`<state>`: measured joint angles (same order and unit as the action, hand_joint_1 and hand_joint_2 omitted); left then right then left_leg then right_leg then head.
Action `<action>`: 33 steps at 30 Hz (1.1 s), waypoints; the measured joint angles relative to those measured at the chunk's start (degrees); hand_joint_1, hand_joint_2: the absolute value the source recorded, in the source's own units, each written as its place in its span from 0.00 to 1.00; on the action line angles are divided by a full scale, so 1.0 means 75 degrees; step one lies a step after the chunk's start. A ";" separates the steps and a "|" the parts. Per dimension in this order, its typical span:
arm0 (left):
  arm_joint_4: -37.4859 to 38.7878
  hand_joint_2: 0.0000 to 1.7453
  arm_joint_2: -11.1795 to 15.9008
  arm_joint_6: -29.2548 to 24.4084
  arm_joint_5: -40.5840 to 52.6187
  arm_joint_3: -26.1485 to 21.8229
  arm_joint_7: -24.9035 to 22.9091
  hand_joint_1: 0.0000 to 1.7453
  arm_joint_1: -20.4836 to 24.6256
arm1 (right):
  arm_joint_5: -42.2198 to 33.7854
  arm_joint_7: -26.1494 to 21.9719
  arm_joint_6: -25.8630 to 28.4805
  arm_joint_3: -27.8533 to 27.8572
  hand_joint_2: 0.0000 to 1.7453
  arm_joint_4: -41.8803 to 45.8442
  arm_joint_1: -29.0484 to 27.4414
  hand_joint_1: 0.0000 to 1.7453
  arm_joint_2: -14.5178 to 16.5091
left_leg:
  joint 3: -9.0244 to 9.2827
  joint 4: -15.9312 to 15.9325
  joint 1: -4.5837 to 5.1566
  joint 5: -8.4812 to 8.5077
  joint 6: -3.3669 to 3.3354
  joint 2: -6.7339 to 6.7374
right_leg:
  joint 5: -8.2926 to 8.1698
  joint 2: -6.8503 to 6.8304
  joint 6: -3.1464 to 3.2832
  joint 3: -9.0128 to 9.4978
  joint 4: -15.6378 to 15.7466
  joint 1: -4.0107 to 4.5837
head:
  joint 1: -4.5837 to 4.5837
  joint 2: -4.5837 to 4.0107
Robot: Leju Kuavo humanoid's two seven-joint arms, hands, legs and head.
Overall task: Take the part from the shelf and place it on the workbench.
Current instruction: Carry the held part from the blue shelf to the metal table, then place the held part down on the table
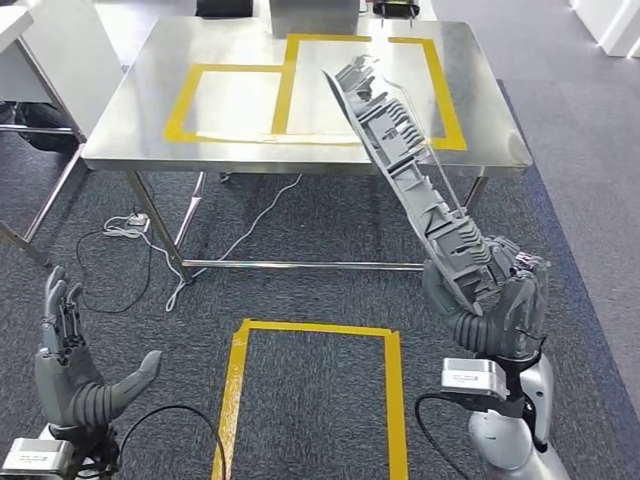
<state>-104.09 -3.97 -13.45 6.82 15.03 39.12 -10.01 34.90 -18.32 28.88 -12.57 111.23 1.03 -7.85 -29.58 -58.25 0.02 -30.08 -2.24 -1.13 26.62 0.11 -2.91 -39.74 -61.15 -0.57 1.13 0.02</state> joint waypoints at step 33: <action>0.0098 1.00 0.0001 0.0092 0.0013 0.0066 0.0003 0.00 0.0046 | -0.0098 0.0198 -0.0115 0.0649 1.00 -0.0370 0.0546 1.00 -0.0109 | 0.0265 -0.0019 0.0049 -0.0342 0.0050 -0.0036 | -0.0363 0.0049 0.0182 0.0051 0.0246 0.0071 | -0.0009 0.0000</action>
<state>-103.36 -3.96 -12.76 6.92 15.52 39.15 -9.67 34.16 -16.83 28.01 -7.70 108.46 5.13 -8.66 -27.59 -58.40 0.39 -32.64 -1.86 -1.40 23.90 0.48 -1.54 -39.36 -59.31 -0.03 1.06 0.02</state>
